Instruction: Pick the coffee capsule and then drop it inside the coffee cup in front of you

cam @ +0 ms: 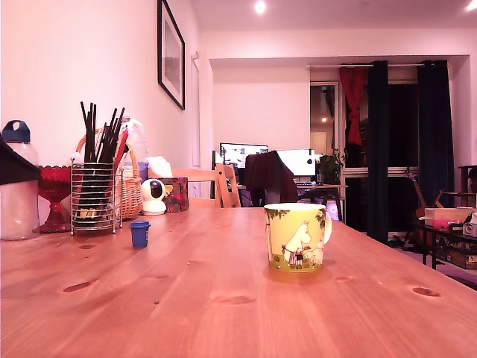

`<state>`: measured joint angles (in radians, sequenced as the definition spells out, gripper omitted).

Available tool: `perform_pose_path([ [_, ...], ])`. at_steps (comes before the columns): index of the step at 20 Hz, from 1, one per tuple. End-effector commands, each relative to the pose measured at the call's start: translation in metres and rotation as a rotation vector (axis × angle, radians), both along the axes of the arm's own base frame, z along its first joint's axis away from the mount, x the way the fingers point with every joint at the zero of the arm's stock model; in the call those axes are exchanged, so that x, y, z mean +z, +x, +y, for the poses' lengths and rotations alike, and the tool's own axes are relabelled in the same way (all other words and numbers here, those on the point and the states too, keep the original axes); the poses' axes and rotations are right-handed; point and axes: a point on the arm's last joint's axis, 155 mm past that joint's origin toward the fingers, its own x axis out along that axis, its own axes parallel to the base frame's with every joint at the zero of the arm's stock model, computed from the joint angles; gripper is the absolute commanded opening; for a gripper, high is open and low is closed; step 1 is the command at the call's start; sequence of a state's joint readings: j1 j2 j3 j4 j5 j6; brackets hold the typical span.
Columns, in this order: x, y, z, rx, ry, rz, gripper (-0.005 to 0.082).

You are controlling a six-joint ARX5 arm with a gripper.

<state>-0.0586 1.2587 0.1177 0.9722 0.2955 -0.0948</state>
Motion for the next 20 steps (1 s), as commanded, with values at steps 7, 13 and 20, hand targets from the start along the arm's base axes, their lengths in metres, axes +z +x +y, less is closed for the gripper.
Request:
perform_pose_path([
  [7, -0.025, 0.028, -0.009, -0.025, 0.012, 0.045, 0.0637],
  [13, -0.040, 0.056, -0.033, -0.080, 0.022, 0.072, 0.0637],
  [20, -0.048, 0.085, -0.038, -0.059, 0.032, 0.078, 0.0637],
])
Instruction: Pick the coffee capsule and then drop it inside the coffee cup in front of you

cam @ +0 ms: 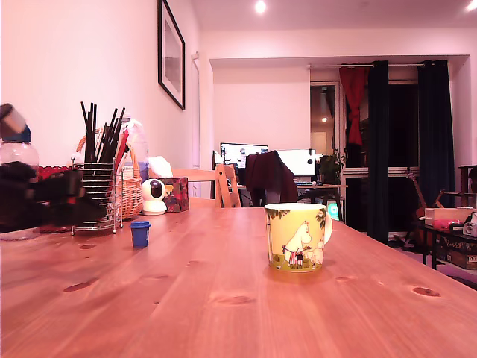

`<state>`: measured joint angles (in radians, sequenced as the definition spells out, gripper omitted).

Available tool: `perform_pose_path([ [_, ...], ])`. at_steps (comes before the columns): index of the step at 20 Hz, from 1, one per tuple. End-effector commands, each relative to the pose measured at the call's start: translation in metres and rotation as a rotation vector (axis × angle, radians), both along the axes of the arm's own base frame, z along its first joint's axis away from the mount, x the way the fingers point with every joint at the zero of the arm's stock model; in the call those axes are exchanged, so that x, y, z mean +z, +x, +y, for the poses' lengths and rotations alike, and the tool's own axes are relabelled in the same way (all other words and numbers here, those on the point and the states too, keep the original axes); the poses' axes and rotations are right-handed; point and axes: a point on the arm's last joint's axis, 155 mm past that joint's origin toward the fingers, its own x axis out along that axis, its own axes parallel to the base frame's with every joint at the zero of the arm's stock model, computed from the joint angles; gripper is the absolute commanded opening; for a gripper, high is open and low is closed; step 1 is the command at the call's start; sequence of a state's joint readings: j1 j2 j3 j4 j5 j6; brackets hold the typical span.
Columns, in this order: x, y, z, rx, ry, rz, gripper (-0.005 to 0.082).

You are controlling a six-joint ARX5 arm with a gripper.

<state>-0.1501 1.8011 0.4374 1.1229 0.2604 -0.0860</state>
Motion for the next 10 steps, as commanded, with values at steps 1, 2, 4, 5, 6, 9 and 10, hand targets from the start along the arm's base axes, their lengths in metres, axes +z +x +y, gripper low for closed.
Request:
perform_pose_path([
  [1, -0.008, 0.005, 0.000, 0.003, 0.011, 0.011, 0.0637],
  [2, -0.010, 0.009, -0.001, 0.004, 0.011, 0.012, 0.0637],
  [4, -0.013, 0.017, -0.003, 0.001, 0.011, 0.013, 0.0637],
  [5, -0.014, 0.022, -0.005, 0.000, 0.012, 0.013, 0.0637],
  [6, -0.014, 0.027, -0.005, 0.003, 0.013, 0.010, 0.0637],
  [9, -0.018, 0.040, -0.007, 0.004, 0.013, 0.007, 0.0637],
  [10, -0.019, 0.044, -0.008, 0.004, 0.013, 0.006, 0.0637],
])
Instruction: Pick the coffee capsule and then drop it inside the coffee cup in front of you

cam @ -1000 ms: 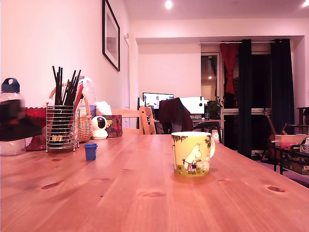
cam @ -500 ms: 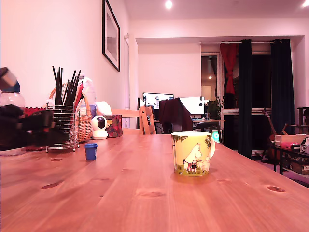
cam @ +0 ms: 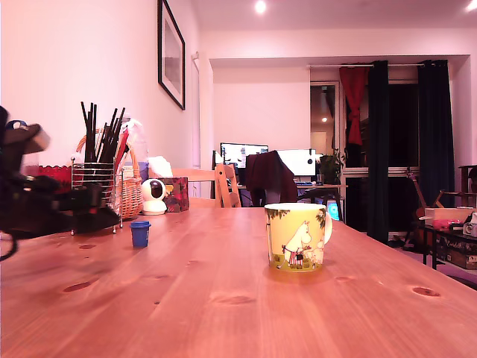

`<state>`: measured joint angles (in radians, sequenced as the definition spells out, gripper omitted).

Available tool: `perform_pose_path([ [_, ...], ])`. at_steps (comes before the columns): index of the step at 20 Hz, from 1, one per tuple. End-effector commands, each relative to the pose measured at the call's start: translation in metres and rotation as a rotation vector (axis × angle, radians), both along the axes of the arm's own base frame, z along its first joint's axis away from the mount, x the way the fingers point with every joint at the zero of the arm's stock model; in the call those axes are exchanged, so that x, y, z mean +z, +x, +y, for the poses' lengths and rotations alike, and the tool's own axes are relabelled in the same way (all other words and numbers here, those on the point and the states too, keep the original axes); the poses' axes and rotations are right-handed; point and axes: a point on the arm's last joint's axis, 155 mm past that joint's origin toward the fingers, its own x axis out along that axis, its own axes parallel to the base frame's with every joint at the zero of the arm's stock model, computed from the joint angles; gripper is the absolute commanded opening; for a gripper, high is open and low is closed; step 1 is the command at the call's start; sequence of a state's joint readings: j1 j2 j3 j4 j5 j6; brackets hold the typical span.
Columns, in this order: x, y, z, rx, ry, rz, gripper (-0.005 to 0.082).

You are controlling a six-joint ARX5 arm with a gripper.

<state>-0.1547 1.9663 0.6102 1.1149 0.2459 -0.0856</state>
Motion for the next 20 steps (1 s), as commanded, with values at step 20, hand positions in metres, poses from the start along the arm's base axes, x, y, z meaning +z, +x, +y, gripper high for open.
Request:
perform_pose_path([
  [20, -0.027, 0.068, -0.028, -0.042, 0.057, 0.030, 0.0637],
])
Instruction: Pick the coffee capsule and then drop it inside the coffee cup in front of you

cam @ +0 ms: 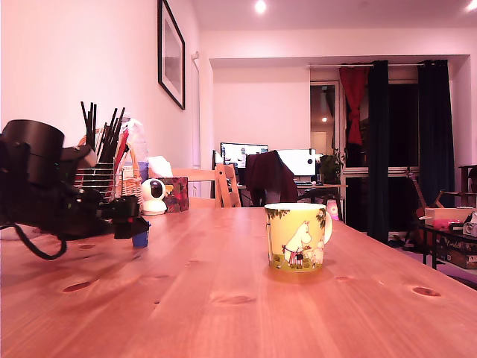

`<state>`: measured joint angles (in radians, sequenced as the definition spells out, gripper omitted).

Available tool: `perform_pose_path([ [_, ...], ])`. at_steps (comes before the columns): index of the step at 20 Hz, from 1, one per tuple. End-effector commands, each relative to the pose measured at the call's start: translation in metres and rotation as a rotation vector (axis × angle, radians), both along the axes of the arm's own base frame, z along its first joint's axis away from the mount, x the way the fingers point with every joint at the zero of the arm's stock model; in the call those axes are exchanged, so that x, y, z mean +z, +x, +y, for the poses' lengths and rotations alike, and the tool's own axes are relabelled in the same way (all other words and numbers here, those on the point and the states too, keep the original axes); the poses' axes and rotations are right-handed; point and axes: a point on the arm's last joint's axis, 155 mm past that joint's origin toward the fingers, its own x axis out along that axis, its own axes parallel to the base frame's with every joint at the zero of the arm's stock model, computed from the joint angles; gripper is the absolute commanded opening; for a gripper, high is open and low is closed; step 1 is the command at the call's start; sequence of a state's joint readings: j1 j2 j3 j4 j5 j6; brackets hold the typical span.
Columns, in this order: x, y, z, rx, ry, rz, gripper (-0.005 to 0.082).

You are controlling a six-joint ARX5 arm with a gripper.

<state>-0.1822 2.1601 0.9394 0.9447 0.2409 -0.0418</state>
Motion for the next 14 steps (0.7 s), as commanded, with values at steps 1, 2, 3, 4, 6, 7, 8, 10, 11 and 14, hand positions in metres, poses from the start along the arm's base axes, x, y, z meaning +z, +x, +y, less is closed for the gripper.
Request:
perform_pose_path([
  [1, -0.014, 0.003, -0.004, -0.007, 0.019, 0.016, 0.0637],
  [2, -0.015, 0.006, -0.005, -0.007, 0.021, 0.017, 0.0637],
  [3, -0.020, 0.009, -0.006, -0.008, 0.022, 0.026, 0.0637],
  [4, -0.024, 0.012, -0.007, -0.008, 0.025, 0.037, 0.0637],
  [6, -0.028, 0.016, -0.007, -0.007, 0.027, 0.047, 0.0637],
  [7, -0.029, 0.019, -0.008, -0.007, 0.027, 0.045, 0.0637],
  [8, -0.029, 0.022, -0.008, -0.006, 0.034, 0.040, 0.0637],
  [10, -0.029, 0.027, -0.008, -0.004, 0.034, 0.040, 0.0637],
  [11, -0.031, 0.030, -0.009, -0.003, 0.035, 0.043, 0.0637],
  [14, -0.027, 0.037, -0.010, -0.004, 0.034, 0.032, 0.0637],
])
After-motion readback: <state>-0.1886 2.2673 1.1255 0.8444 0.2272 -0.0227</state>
